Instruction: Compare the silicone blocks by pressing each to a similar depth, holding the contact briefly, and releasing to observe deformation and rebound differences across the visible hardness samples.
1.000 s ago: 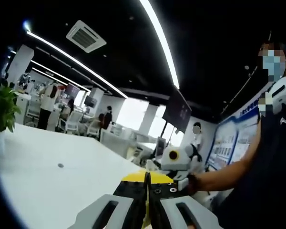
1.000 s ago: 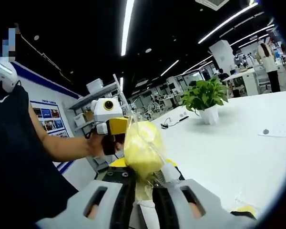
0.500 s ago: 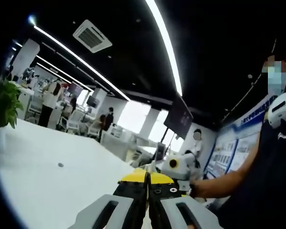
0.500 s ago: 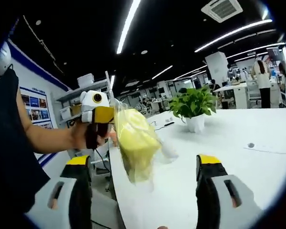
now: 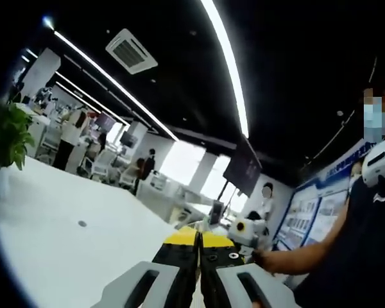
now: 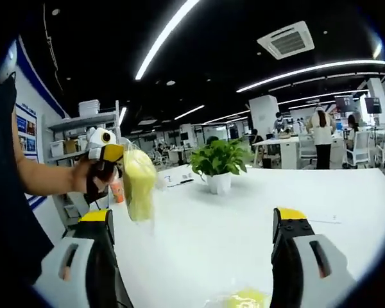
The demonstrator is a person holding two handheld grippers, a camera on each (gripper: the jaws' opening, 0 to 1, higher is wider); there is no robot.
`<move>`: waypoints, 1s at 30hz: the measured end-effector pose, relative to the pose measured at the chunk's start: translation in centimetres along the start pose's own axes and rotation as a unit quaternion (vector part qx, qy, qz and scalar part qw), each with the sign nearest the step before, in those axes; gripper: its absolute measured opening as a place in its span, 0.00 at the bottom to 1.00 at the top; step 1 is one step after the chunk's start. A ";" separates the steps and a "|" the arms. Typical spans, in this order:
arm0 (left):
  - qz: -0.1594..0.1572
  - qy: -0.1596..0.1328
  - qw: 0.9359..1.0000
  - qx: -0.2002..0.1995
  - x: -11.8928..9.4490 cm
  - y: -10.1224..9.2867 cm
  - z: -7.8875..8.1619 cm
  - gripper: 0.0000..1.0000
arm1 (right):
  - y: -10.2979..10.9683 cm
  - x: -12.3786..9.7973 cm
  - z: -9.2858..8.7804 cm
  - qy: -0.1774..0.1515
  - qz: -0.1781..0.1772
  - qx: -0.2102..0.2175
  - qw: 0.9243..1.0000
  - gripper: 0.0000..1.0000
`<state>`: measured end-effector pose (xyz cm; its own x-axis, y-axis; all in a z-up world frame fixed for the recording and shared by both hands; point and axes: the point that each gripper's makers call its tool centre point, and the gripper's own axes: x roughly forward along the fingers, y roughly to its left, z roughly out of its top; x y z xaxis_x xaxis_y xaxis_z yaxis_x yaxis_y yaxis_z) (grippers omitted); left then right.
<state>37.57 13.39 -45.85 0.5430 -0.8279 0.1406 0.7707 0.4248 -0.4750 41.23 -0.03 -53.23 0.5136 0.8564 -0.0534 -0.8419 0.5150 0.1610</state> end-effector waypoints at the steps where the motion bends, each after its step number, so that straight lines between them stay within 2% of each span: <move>1: 0.001 0.000 1.000 -0.001 -0.1 0.1 -0.1 0.00 | -0.8 -0.6 -0.2 0.003 -0.018 -0.010 1.000 0.96; 3: 0.009 0.003 1.000 -0.006 -0.2 0.5 -0.4 0.00 | -1.4 -1.6 -0.8 0.015 -0.034 -0.013 0.999 0.96; 6: 0.025 0.007 1.000 -0.015 -0.5 1.4 -0.8 0.00 | -2.2 -2.9 -1.2 0.014 -0.051 -0.015 0.998 0.96; 11: 0.036 0.002 0.999 -0.029 -1.1 2.3 -1.2 0.00 | -3.7 -4.9 -3.0 0.029 -0.092 -0.011 0.995 0.96; 14: 0.040 0.000 0.999 -0.029 -1.2 2.5 -1.2 0.00 | -3.5 -6.0 -3.8 0.036 -0.100 -0.034 0.994 0.96; 18: 0.045 -0.010 0.998 -0.044 -1.4 2.8 -1.7 0.00 | -3.8 -7.1 -5.3 0.047 -0.113 -0.038 0.992 0.96; 22: 0.069 -0.007 0.995 -0.066 -1.5 4.0 -2.8 0.00 | -4.3 -8.0 -6.6 0.059 -0.127 -0.015 0.990 0.96; 24: 0.059 -0.016 0.995 -0.081 -1.5 4.1 -3.0 0.00 | -4.5 -8.3 -7.0 0.062 -0.136 -0.011 0.989 0.96; 28: 0.064 -0.023 0.994 -0.089 -1.5 4.9 -3.1 0.00 | -5.0 -8.9 -7.6 0.067 -0.156 -0.019 0.985 0.96; 30: 0.067 -0.024 0.993 -0.092 -1.4 5.2 -3.1 0.00 | -5.1 -9.2 -7.9 0.065 -0.158 -0.005 0.985 0.96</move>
<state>39.74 15.64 -51.26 0.6552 -0.7483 0.1037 0.6189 0.4530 -0.6417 39.53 -10.26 -61.33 0.7261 0.6497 -0.2251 -0.6447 0.7571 0.1058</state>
